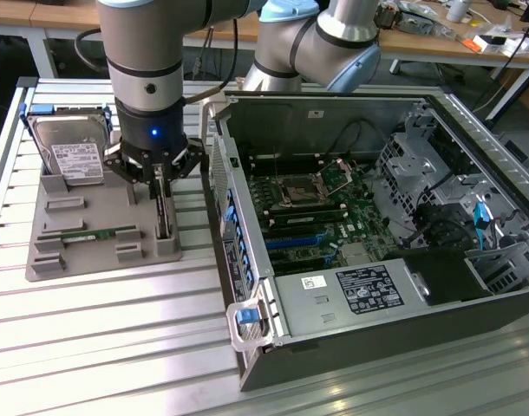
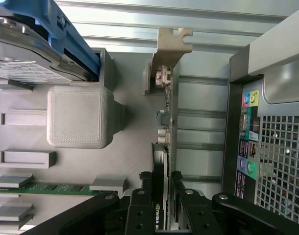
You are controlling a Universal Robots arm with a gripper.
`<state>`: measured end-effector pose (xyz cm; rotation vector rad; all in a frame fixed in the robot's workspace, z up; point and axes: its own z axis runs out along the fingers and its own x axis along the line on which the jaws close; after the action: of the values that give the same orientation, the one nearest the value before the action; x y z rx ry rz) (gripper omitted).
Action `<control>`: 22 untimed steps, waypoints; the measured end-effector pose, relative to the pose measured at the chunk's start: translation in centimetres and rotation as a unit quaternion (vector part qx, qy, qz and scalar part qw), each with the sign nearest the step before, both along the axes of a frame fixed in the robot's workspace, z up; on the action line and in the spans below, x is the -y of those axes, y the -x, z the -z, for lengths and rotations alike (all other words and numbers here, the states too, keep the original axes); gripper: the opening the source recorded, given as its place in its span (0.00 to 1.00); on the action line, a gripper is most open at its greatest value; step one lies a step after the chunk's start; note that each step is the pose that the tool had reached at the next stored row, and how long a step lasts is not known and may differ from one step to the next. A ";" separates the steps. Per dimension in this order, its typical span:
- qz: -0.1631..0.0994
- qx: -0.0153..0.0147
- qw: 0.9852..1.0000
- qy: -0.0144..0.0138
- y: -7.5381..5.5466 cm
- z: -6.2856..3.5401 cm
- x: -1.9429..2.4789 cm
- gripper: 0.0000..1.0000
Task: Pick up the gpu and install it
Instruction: 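Pick up the gpu and move the gpu toward the slot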
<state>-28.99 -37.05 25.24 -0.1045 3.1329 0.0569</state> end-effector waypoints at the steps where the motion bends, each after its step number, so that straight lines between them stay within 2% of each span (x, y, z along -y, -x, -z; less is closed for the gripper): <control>1: 0.000 0.000 1.000 0.000 0.0 -0.10 0.00 0.26; 6: 0.000 0.000 1.000 -0.004 0.0 -0.52 0.00 0.26; 7: 0.000 0.000 1.000 -0.008 0.0 -0.93 0.00 0.26; 8: 0.000 0.000 1.000 -0.008 0.0 -1.27 0.00 0.26; 14: 0.000 0.000 1.000 -0.009 0.0 -2.65 0.00 0.26; 22: 0.000 0.000 1.000 -0.009 0.0 -3.15 0.00 0.26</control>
<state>-28.99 -37.05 28.39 -0.1043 3.1318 0.0843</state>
